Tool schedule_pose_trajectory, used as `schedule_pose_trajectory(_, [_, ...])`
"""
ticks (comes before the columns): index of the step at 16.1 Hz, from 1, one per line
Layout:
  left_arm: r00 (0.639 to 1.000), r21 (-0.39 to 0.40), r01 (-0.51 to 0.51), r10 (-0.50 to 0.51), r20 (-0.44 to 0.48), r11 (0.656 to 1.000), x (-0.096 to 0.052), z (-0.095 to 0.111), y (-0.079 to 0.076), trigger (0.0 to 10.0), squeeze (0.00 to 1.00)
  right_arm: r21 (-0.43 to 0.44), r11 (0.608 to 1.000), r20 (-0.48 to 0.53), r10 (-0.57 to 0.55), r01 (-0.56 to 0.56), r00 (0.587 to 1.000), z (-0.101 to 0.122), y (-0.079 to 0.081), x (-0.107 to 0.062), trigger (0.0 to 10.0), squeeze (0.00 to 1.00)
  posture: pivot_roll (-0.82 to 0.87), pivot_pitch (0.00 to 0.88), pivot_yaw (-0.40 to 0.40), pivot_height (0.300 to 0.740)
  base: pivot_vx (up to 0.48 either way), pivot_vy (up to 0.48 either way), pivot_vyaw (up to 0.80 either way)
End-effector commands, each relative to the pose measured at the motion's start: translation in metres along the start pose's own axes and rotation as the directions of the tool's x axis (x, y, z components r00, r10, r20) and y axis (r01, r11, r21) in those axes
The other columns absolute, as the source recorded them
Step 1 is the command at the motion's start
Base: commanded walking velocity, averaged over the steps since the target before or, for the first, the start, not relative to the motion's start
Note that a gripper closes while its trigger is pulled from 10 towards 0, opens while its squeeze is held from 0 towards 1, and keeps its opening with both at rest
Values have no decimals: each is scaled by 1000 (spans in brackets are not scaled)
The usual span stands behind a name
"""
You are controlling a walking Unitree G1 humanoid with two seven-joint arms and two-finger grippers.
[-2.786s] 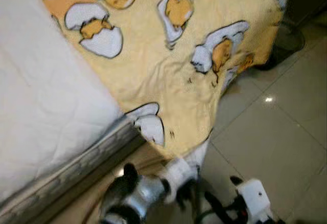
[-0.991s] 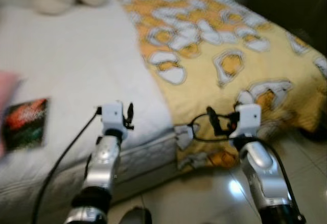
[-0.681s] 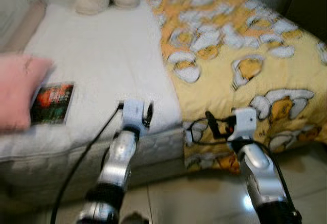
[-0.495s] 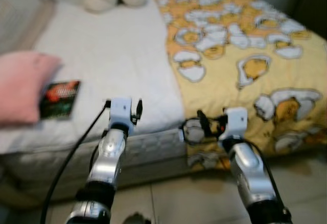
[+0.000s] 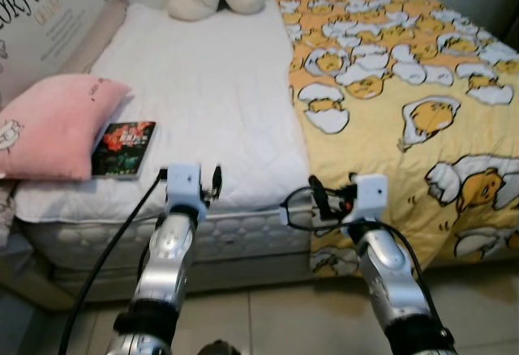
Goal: Clean up the room
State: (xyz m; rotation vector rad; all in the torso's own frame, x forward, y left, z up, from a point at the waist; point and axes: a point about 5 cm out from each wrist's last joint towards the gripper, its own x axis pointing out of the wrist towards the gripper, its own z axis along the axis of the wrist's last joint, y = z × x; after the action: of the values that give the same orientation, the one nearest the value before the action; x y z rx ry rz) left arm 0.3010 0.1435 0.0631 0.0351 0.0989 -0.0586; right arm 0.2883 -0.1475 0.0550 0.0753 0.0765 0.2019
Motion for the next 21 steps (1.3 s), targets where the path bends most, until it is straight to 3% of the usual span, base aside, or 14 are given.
schedule_pose_trajectory(1, [1000,-17,-19,20,21,1000,-1,5,0,10000,0,-25,1000,54,-16,18,998,11,-7,-2,10000,0,10,0,36,740,0,0,456])
schedule_pose_trajectory(2, [998,-66,-58,58,-12,996,-5,0,5,10000,0,-36,999,68,-23,26,997,13,-11,-4,10000,0,14,0,30,740,0,0,450])
schedule_pose_trajectory(3, [992,-37,-122,121,-32,992,-12,-5,16,10000,0,-45,999,82,-24,28,996,16,-15,-7,10000,0,24,0,26,740,0,0,431])
schedule_pose_trajectory(5, [989,-20,-139,138,-52,990,-22,-13,28,10000,0,-126,992,110,25,-11,994,21,-17,-10,10000,0,31,0,24,740,0,-480,434])
schedule_pose_trajectory(7, [991,15,-125,126,-39,992,-25,-13,31,10000,0,-64,998,73,8,-3,997,14,-20,-10,10000,0,35,0,25,740,0,-240,413])
schedule_pose_trajectory(9, [993,67,-113,114,-15,991,-22,-8,30,10000,0,-21,1000,38,-4,4,999,7,-22,-10,10000,0,43,0,18,740,0,0,0])
schedule_pose_trajectory(12, [995,45,-100,100,-10,994,-21,-5,25,10000,0,6,1000,0,17,-17,1000,-1,-17,-11,10000,0,46,0,17,740,0,0,0])
schedule_pose_trajectory(14, [999,28,-52,52,-13,998,-25,-7,14,10000,0,22,999,-28,33,-32,999,-7,-16,-15,10000,0,43,0,15,740,0,217,0])
schedule_pose_trajectory(17, [1000,24,-11,12,-14,1000,-25,-7,0,10000,0,-62,997,-42,49,-52,998,-10,-17,-17,10000,0,24,0,15,740,-97,396,0])
schedule_pose_trajectory(21, [1000,47,11,-10,-22,999,-17,-3,-2,10000,0,-35,999,-34,12,-13,999,-5,-20,-12,10000,0,10,0,21,740,0,-240,309])
